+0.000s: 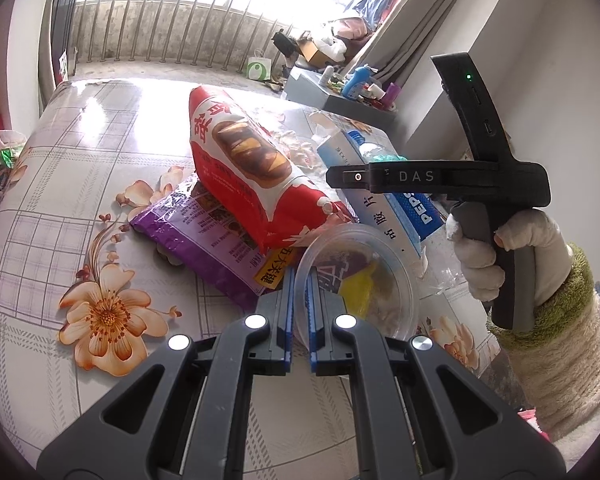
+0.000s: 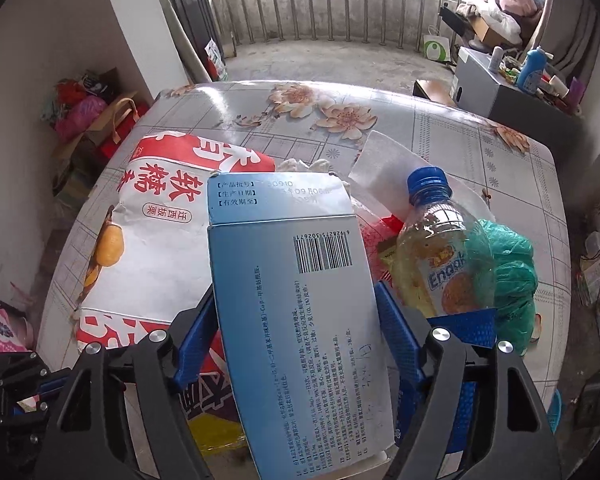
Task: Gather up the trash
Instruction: 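Grasp the blue-and-white medicine box with the right tool, then carry the bowl with the left tool while the right tool carries the box, dropping both into the blue basket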
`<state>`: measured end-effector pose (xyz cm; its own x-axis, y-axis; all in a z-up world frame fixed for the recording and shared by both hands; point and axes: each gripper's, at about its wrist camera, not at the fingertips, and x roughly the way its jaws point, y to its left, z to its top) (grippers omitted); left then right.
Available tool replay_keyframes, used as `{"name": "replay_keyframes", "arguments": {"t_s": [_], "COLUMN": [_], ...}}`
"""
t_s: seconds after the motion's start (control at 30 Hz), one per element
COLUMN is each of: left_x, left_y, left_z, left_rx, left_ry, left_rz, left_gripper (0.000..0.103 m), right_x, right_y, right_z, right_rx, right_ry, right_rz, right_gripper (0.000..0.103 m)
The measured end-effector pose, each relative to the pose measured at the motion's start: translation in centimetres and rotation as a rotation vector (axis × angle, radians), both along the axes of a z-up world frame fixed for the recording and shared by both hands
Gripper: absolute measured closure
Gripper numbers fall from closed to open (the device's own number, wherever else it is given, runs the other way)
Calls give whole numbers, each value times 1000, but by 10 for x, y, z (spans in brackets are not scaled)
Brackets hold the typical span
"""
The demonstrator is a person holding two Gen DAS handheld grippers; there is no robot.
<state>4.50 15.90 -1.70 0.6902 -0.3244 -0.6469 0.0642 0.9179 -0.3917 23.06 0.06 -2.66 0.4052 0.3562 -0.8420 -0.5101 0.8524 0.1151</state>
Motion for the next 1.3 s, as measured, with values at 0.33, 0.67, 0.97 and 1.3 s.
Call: {"name": "replay_keyframes", "arguments": {"t_s": [0.33, 0.67, 0.97, 1.3], "left_x": [-18, 54, 137, 190], "left_y": [-30, -165, -376, -573], "left_z": [36, 96, 87, -19], "left_rx": [-8, 33, 141, 316], "left_ry": [-43, -80, 100, 281], "left_rz": [-87, -417, -751, -881], "left_gripper": [99, 99, 99, 99], "right_x": [-72, -158, -192, -140], "right_y": [-116, -282, -419, -538], "right_z": [80, 116, 52, -59], "right_rx": [373, 355, 370, 401], "right_ry": [-152, -418, -379, -203], "right_rz": [-157, -566, -979, -1227], "right_gripper": [31, 31, 30, 27]}}
